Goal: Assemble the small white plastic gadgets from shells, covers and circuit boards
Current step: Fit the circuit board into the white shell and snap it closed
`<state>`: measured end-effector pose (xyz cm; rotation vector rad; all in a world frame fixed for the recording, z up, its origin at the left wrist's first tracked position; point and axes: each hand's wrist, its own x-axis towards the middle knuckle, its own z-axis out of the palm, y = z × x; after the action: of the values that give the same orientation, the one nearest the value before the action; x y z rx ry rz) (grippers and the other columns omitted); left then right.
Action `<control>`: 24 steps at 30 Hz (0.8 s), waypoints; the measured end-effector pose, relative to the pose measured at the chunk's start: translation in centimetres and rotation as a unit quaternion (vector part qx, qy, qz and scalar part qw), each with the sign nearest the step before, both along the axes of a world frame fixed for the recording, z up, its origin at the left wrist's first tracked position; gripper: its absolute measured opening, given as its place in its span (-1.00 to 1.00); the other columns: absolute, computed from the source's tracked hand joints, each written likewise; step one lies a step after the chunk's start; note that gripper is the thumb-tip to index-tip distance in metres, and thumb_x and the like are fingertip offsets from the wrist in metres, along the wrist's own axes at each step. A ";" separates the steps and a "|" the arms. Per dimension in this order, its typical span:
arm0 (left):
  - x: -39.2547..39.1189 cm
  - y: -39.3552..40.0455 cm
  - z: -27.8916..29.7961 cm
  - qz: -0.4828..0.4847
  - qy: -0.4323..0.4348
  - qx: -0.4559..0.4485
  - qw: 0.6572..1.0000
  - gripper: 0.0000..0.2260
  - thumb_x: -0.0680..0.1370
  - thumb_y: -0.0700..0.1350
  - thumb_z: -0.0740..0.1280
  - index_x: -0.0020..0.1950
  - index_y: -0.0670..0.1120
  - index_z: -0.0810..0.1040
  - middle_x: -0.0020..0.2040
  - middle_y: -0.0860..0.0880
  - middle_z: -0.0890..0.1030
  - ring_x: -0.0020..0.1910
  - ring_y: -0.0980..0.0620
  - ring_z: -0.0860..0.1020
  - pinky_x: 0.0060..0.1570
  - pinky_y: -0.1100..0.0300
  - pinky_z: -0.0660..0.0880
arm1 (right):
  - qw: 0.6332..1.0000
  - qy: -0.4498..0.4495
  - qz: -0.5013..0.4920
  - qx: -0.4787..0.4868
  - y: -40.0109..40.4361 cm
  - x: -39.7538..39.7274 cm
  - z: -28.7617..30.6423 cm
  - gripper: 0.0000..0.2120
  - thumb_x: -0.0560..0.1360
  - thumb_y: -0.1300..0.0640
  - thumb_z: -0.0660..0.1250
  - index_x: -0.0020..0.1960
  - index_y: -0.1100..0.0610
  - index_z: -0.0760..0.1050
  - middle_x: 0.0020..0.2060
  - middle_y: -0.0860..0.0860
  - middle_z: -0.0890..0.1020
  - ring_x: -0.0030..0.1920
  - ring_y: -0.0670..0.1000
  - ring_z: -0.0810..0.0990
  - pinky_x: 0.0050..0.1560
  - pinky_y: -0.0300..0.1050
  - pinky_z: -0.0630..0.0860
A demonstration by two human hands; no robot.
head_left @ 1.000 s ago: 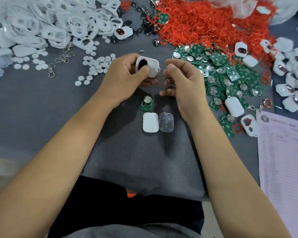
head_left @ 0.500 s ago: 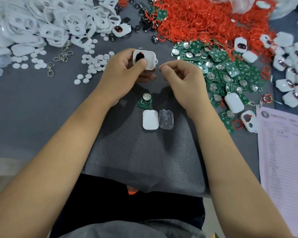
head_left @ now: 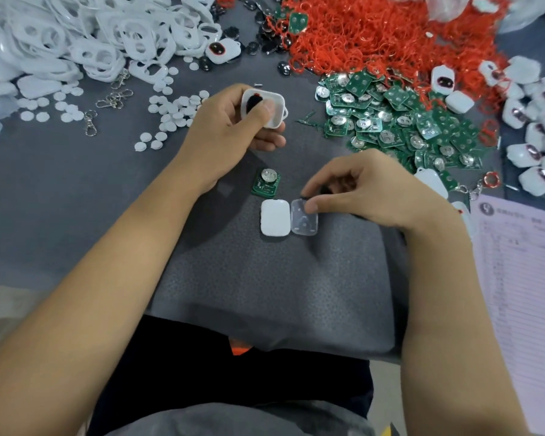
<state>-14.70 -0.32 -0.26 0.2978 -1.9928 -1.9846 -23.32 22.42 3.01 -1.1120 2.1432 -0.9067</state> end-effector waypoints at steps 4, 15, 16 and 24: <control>0.0 0.0 0.0 -0.001 0.002 0.008 1.000 -0.90 0.70 -0.15 0.28 0.17 -0.14 0.55 -0.10 -0.08 0.74 -0.11 -0.11 0.75 -0.14 0.17 0.63 | 1.000 0.024 -0.001 0.001 0.0 0.2 -0.2 -0.91 0.41 -0.01 0.62 -0.10 -0.09 0.76 -0.25 -0.08 0.66 -0.30 -0.08 0.53 -0.27 -0.28 0.40; -0.2 0.1 -0.1 -0.003 0.006 0.010 1.000 -0.87 0.70 -0.12 0.30 0.21 -0.13 0.55 -0.05 -0.08 0.75 -0.10 -0.10 0.75 -0.16 0.20 0.64 | 0.991 -0.056 -0.100 -0.067 -0.2 0.5 -0.5 -0.89 0.67 0.19 0.32 -0.04 0.09 0.53 -0.42 -0.11 0.58 -0.50 -0.12 0.44 -0.47 -0.30 0.37; -0.3 0.1 -0.2 -0.002 0.005 0.020 1.000 -0.86 0.70 -0.11 0.29 0.21 -0.13 0.55 -0.04 -0.09 0.76 -0.09 -0.11 0.75 -0.16 0.20 0.64 | 0.987 -0.076 -0.118 -0.076 -0.4 0.6 -0.5 -0.90 0.68 0.19 0.28 -0.02 0.10 0.49 -0.39 -0.03 0.59 -0.47 -0.04 0.48 -0.48 -0.22 0.41; -0.7 -0.2 0.1 -0.009 -0.025 0.081 0.996 -0.64 0.68 -0.07 0.05 0.25 -0.16 0.57 0.01 -0.17 0.76 -0.04 -0.18 0.75 -0.16 0.15 0.65 | 0.884 -0.281 -0.271 -0.258 -2.8 1.4 -1.1 -0.94 0.68 0.24 0.29 0.07 0.13 0.52 -0.30 -0.02 0.60 -0.42 -0.06 0.51 -0.56 -0.26 0.31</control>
<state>-15.39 -0.55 -0.13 0.3720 -1.8727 -2.1758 -21.96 19.66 1.87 -0.3393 1.7576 -1.8747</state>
